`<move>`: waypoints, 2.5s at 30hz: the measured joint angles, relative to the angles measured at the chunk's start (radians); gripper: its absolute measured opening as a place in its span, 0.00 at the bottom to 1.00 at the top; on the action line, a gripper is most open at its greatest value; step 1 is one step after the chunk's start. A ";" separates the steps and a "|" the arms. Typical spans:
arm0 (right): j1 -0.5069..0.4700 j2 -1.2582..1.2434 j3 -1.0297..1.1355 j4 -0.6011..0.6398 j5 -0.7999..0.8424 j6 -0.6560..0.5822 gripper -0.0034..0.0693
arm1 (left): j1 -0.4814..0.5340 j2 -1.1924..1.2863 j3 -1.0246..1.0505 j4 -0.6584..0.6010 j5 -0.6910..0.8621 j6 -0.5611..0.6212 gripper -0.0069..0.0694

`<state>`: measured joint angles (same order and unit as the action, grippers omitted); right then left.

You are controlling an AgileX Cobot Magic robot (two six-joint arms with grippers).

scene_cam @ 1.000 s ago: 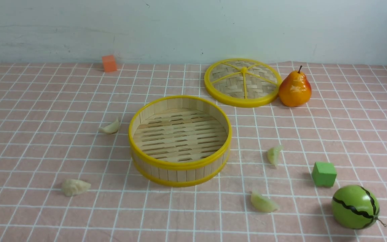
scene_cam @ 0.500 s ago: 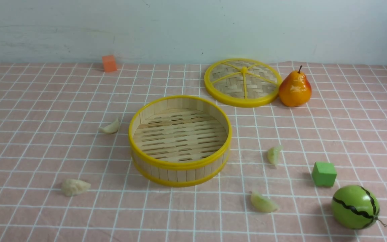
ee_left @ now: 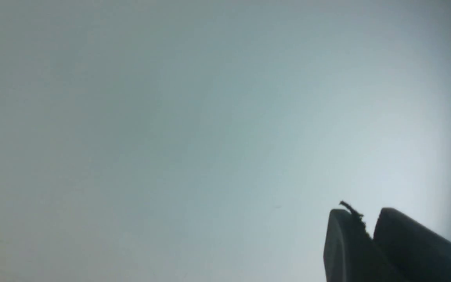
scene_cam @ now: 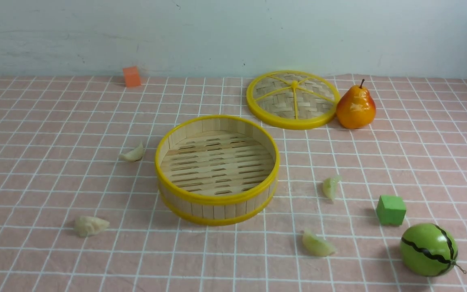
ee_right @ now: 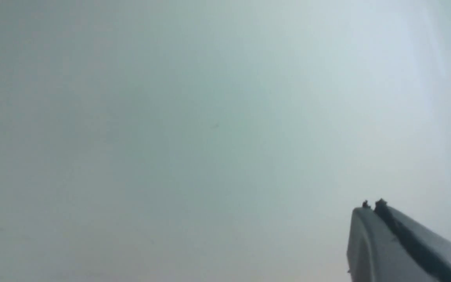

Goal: Put the dumplings into the steamer on the table with the pink tablecloth.
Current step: 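Reach for and grasp a dumpling on the table with the left gripper, then place the dumpling into the bamboo steamer basket with the left gripper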

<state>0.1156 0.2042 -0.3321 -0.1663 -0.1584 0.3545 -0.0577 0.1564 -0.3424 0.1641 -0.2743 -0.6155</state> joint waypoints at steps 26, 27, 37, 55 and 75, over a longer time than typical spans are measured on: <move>0.289 0.987 -0.395 0.175 0.820 -0.390 0.02 | -0.020 1.473 -1.000 -0.587 1.105 0.840 0.08; 0.289 0.997 -0.403 0.182 0.820 -0.396 0.02 | -0.027 1.513 -1.035 -0.581 1.121 0.851 0.10; 0.289 1.072 -0.411 0.191 0.822 -0.411 0.02 | -0.115 1.925 -1.465 -0.221 1.149 0.873 0.58; 0.289 1.073 -0.411 0.198 0.802 -0.410 0.02 | -0.117 2.133 -1.623 -0.101 1.180 0.593 0.39; 0.289 1.074 -0.411 0.214 0.781 -0.410 0.03 | -0.311 2.157 -1.697 -0.124 1.179 0.299 0.44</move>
<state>0.4045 1.2778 -0.7430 0.0479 0.6230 -0.0556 -0.3683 2.3135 -2.0392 0.0405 0.9043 -0.3168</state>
